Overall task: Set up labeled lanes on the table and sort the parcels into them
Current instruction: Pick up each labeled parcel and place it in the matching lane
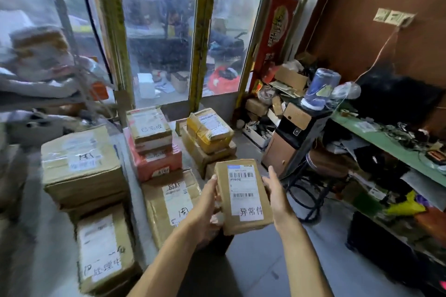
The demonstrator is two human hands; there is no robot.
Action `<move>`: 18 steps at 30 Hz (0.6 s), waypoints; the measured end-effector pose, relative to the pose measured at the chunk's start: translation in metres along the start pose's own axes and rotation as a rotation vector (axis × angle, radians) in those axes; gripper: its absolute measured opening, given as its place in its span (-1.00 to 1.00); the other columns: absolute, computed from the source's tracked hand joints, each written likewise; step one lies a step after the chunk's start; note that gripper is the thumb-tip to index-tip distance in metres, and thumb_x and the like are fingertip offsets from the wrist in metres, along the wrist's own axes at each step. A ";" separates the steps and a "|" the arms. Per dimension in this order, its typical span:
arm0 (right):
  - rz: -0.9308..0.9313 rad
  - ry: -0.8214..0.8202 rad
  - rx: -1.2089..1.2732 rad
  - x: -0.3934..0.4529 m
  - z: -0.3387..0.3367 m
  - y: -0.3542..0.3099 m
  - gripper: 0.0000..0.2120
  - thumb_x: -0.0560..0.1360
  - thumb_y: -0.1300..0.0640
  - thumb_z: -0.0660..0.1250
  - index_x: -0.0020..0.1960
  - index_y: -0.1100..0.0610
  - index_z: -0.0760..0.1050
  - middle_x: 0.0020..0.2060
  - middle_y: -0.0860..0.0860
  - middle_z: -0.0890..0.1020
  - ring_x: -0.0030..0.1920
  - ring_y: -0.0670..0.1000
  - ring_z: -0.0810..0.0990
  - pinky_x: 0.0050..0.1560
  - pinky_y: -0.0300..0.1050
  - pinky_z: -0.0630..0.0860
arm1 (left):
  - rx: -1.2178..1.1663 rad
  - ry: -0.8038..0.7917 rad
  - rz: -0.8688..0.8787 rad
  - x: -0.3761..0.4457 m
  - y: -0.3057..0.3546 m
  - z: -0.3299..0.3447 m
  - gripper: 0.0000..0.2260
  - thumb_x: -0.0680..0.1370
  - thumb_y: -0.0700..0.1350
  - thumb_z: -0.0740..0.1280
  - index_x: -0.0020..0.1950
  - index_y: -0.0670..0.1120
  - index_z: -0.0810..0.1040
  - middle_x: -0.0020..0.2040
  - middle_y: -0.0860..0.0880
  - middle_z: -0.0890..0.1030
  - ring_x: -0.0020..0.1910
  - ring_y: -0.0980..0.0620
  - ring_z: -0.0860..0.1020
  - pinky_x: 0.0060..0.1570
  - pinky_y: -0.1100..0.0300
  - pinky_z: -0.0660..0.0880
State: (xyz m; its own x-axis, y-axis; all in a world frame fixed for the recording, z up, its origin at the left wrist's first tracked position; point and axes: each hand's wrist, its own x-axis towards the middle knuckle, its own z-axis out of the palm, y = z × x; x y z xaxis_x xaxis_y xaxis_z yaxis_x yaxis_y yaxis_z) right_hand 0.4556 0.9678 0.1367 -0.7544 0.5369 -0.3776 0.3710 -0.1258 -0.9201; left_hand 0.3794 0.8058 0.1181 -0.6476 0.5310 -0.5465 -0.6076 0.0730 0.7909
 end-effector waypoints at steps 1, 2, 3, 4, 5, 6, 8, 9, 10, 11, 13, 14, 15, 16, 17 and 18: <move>0.002 -0.035 -0.030 0.023 -0.002 -0.004 -0.37 0.71 -0.26 -0.10 0.07 0.05 0.67 -0.13 0.00 0.78 -0.15 -0.04 0.76 -0.31 -0.22 0.60 | -0.021 0.023 0.011 0.011 0.004 0.005 -0.66 0.67 0.28 0.04 0.07 0.16 0.54 0.04 0.03 0.62 0.18 -0.07 0.55 0.30 -0.20 0.43; 0.003 -0.063 -0.071 0.045 -0.005 -0.007 -0.34 0.70 -0.29 -0.09 0.12 0.08 0.68 -0.05 0.06 0.78 -0.09 0.02 0.76 -0.30 -0.21 0.60 | -0.058 0.049 0.020 0.022 0.008 0.011 -0.64 0.67 0.28 0.03 0.07 0.16 0.55 0.03 0.03 0.64 0.18 -0.06 0.56 0.30 -0.22 0.44; 0.001 -0.095 -0.125 0.066 -0.008 -0.010 -0.33 0.69 -0.31 -0.07 0.15 0.10 0.67 0.01 0.11 0.76 -0.04 0.07 0.75 -0.30 -0.21 0.60 | -0.085 0.078 0.024 0.034 0.012 0.017 -0.62 0.67 0.28 0.02 0.06 0.16 0.56 0.01 0.03 0.65 0.17 -0.05 0.58 0.30 -0.24 0.44; -0.009 -0.106 -0.172 0.083 -0.011 -0.017 -0.35 0.68 -0.32 -0.05 0.16 0.09 0.66 0.02 0.12 0.75 -0.03 0.08 0.74 -0.31 -0.23 0.58 | -0.105 0.103 0.033 0.046 0.017 0.024 -0.60 0.67 0.29 0.00 0.06 0.16 0.56 0.00 0.03 0.66 0.14 -0.05 0.59 0.32 -0.26 0.44; -0.019 -0.108 -0.203 0.098 -0.014 -0.023 -0.41 0.69 -0.31 -0.03 0.16 0.05 0.64 -0.01 0.07 0.74 -0.06 0.02 0.71 -0.32 -0.27 0.56 | -0.116 0.128 0.040 0.058 0.022 0.031 -0.59 0.68 0.30 -0.02 0.04 0.16 0.55 -0.01 0.04 0.65 0.10 -0.03 0.59 0.33 -0.26 0.43; -0.032 -0.112 -0.224 0.112 -0.017 -0.029 -0.48 0.69 -0.29 -0.01 0.14 -0.02 0.61 -0.06 -0.03 0.72 -0.10 -0.05 0.68 -0.33 -0.29 0.55 | -0.133 0.153 0.042 0.068 0.027 0.038 -0.58 0.68 0.30 -0.05 0.02 0.17 0.54 -0.01 0.05 0.63 0.07 -0.01 0.58 0.34 -0.26 0.43; -0.047 -0.140 -0.265 0.138 -0.022 -0.037 -0.58 0.70 -0.27 0.01 0.11 -0.11 0.58 -0.04 -0.10 0.70 -0.09 -0.10 0.66 -0.27 -0.30 0.57 | -0.160 0.188 0.031 0.086 0.034 0.050 -0.56 0.68 0.30 -0.10 0.01 0.18 0.52 0.02 0.07 0.61 0.07 0.01 0.56 0.33 -0.23 0.44; -0.043 -0.162 -0.290 0.151 -0.023 -0.036 -0.59 0.70 -0.27 0.01 0.11 -0.13 0.58 0.01 -0.07 0.71 -0.07 -0.08 0.66 -0.22 -0.28 0.58 | -0.167 0.200 0.018 0.094 0.036 0.054 -0.55 0.68 0.30 -0.12 0.02 0.18 0.51 0.03 0.06 0.61 0.07 0.01 0.56 0.31 -0.20 0.46; -0.040 -0.182 -0.312 0.160 -0.020 -0.035 -0.58 0.71 -0.26 0.00 0.12 -0.12 0.58 0.03 -0.04 0.71 -0.05 -0.05 0.66 -0.19 -0.28 0.59 | -0.175 0.212 0.008 0.101 0.037 0.058 -0.54 0.68 0.30 -0.13 0.02 0.17 0.51 0.04 0.05 0.61 0.07 0.02 0.56 0.26 -0.16 0.48; -0.042 -0.179 -0.340 0.164 -0.018 -0.037 -0.55 0.70 -0.28 0.00 0.15 -0.09 0.60 0.04 -0.02 0.71 -0.04 -0.01 0.67 -0.14 -0.26 0.61 | -0.184 0.233 0.000 0.108 0.036 0.061 -0.53 0.68 0.29 -0.13 0.03 0.15 0.51 0.03 0.04 0.62 0.05 0.02 0.57 0.19 -0.11 0.51; -0.031 -0.182 -0.366 0.185 -0.016 -0.033 -0.40 0.62 -0.41 0.02 0.24 -0.04 0.62 0.03 0.00 0.73 -0.01 0.04 0.73 0.01 -0.09 0.67 | -0.228 0.268 -0.011 0.118 0.039 0.065 -0.54 0.70 0.26 -0.10 0.07 0.10 0.53 0.01 -0.01 0.64 0.01 0.02 0.59 0.06 -0.03 0.52; -0.018 -0.184 -0.376 0.193 -0.016 -0.035 -0.36 0.58 -0.45 0.02 0.24 -0.03 0.63 0.00 0.00 0.74 -0.05 0.03 0.74 -0.02 -0.06 0.68 | -0.234 0.280 -0.017 0.121 0.041 0.067 -0.54 0.70 0.26 -0.09 0.09 0.08 0.53 0.00 -0.03 0.65 -0.01 0.01 0.59 0.05 -0.01 0.52; -0.004 -0.193 -0.388 0.199 -0.015 -0.038 -0.38 0.60 -0.44 0.02 0.21 -0.04 0.64 -0.04 -0.02 0.74 -0.10 -0.01 0.74 -0.12 -0.13 0.66 | -0.227 0.291 -0.022 0.125 0.041 0.068 -0.54 0.70 0.25 -0.08 0.10 0.06 0.53 0.00 -0.03 0.65 -0.01 0.01 0.59 0.06 -0.02 0.51; 0.005 -0.211 -0.405 0.203 -0.016 -0.041 -0.42 0.64 -0.39 0.01 0.18 -0.05 0.65 -0.07 -0.04 0.73 -0.13 -0.05 0.72 -0.23 -0.21 0.60 | -0.223 0.300 -0.029 0.127 0.042 0.067 -0.54 0.70 0.26 -0.07 0.10 0.05 0.54 0.00 -0.04 0.64 -0.01 0.00 0.59 0.06 -0.03 0.52; 0.009 -0.233 -0.432 0.203 -0.016 -0.047 -0.45 0.67 -0.35 -0.01 0.17 -0.06 0.65 -0.06 -0.04 0.72 -0.13 -0.08 0.69 -0.28 -0.23 0.54 | -0.224 0.313 -0.034 0.130 0.042 0.066 -0.53 0.69 0.27 -0.06 0.14 0.04 0.54 0.02 -0.04 0.63 0.01 -0.01 0.59 0.06 -0.04 0.52; -0.004 -0.244 -0.458 0.204 -0.016 -0.050 -0.44 0.68 -0.34 -0.02 0.18 -0.06 0.65 -0.03 -0.03 0.71 -0.11 -0.08 0.67 -0.27 -0.22 0.51 | -0.221 0.328 -0.033 0.133 0.043 0.063 -0.52 0.69 0.29 -0.06 0.21 0.03 0.52 0.05 -0.05 0.62 0.04 -0.03 0.58 0.07 -0.04 0.53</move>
State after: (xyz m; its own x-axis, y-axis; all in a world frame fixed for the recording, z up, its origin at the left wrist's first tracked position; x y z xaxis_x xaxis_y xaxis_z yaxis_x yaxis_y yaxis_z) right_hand 0.2915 1.0970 0.1071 -0.8405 0.3192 -0.4379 0.5255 0.2831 -0.8023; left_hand 0.2966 0.9330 0.0966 -0.7169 0.2311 -0.6577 -0.6917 -0.1174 0.7126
